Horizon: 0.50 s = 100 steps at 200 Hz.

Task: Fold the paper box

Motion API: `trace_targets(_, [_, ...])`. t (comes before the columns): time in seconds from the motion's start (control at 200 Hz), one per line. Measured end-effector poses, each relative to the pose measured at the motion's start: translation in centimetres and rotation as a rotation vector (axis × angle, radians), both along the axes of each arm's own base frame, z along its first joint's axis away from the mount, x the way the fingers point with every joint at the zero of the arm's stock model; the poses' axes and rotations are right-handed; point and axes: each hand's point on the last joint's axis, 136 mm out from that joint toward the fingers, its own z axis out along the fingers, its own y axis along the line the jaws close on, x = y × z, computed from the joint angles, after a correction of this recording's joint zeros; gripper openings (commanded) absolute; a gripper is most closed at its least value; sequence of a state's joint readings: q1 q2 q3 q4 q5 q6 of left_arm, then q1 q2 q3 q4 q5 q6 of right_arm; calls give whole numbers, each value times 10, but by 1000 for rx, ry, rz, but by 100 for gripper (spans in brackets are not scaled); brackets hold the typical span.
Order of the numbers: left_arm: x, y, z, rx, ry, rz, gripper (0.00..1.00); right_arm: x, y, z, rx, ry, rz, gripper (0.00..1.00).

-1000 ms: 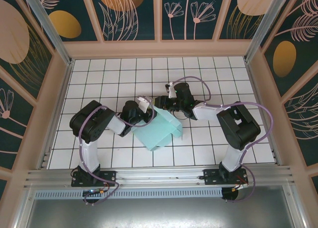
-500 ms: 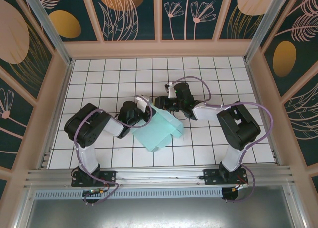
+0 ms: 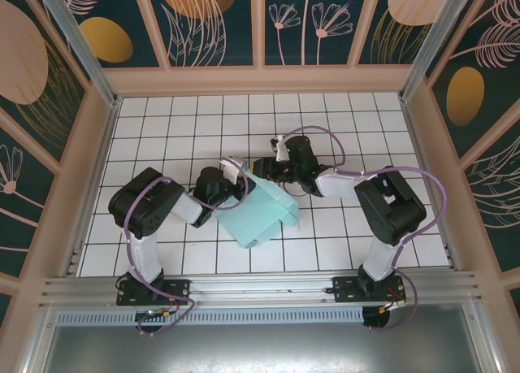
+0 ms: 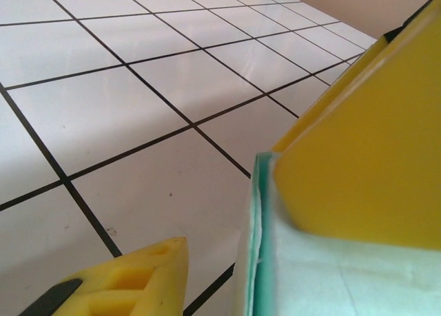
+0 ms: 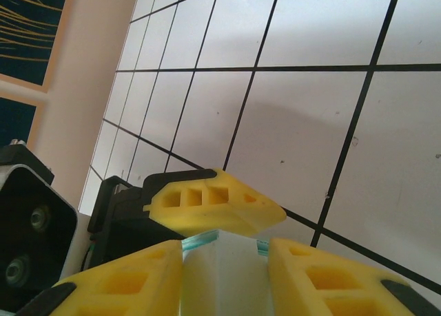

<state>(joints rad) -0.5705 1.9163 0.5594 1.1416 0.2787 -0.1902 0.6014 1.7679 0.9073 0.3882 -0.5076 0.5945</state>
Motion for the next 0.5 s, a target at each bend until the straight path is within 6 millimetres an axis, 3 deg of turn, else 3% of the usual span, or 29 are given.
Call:
trace_targets(0.17, [-5, 3, -11, -2, 27, 6, 32, -1, 1, 0, 4, 3, 8, 37])
trace_targets(0.325, [-9, 0, -14, -12, 38, -13, 5, -1, 1, 0, 4, 3, 8, 37])
trace_targets(0.385, [-10, -1, -14, -9, 35, -25, 0, -1, 1, 0, 5, 7, 5, 37])
trace_targets(0.5, [-11, -2, -14, -7, 34, -30, 0, -1, 0, 0, 7, 12, 1, 42])
